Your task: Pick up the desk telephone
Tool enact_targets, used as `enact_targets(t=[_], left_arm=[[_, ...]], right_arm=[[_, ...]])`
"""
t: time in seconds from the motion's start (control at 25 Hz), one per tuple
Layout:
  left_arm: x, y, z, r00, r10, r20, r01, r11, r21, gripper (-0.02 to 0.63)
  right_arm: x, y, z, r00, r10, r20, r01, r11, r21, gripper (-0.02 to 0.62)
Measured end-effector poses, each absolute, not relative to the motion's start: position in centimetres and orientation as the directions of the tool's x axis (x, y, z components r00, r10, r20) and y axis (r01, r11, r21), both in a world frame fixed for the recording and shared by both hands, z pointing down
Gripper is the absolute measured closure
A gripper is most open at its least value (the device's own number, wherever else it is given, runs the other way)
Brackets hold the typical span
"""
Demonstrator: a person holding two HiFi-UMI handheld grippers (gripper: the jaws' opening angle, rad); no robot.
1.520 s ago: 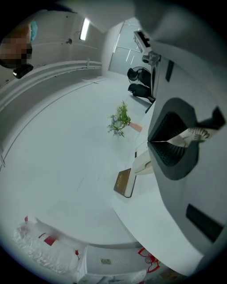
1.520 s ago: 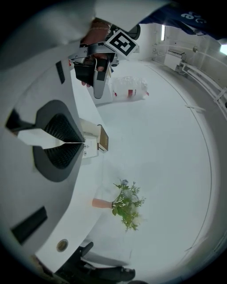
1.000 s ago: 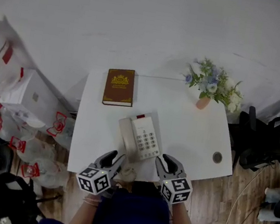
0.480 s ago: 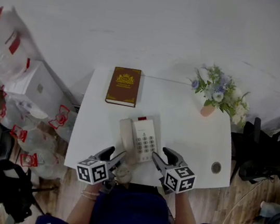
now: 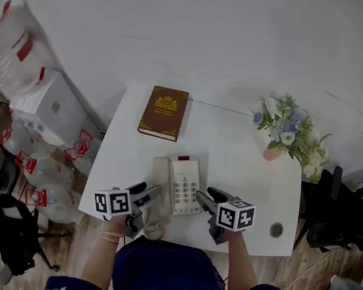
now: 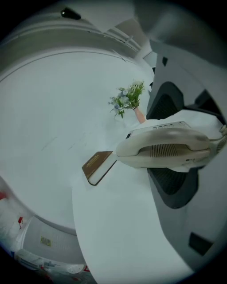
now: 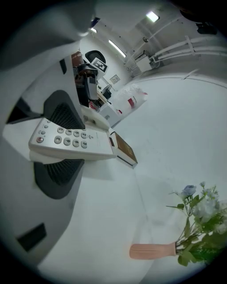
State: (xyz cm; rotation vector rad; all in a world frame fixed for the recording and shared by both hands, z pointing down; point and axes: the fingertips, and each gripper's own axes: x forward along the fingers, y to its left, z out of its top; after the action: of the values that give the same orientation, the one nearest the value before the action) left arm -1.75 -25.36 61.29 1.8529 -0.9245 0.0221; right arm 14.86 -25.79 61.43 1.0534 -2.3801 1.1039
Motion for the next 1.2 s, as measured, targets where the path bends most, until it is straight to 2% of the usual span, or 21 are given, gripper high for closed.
enact_targets(t=[0.24, 0.44, 0.8, 1.0, 1.2], left_arm=[[-2.2, -26.3, 63.1, 0.712, -0.558, 0.427, -0.595, -0.155, 0.788, 0.268], [-1.3, -26.5, 63.9, 0.773, -0.502, 0.388, -0.516, -0.142, 0.845, 0.264], [-0.4, -26.6, 65.0, 0.833, -0.454, 0.315, -0.394, -0.09, 0.915, 0.256], [-0.2, -26.6, 65.7, 0.856, -0.424, 0.297, -0.363, -0.082, 0.928, 0.252], [0.2, -26.7, 65.8, 0.871, -0.395, 0.292, -0.349, -0.08, 0.934, 0.25]], right_arm=[[14.7, -27.4, 63.5, -0.722, -0.411, 0.557, -0.692, 0.409, -0.595, 0.382], [14.8, -28.3, 64.8, -0.74, -0.365, 0.565, -0.672, 0.378, -0.636, 0.382], [13.3, -29.2, 65.4, -0.82, -0.3, 0.487, -0.566, 0.309, -0.764, 0.38], [12.3, -29.1, 65.5, -0.857, -0.227, 0.462, -0.513, 0.299, -0.805, 0.38], [12.5, -29.4, 65.7, -0.857, -0.205, 0.472, -0.513, 0.271, -0.814, 0.38]])
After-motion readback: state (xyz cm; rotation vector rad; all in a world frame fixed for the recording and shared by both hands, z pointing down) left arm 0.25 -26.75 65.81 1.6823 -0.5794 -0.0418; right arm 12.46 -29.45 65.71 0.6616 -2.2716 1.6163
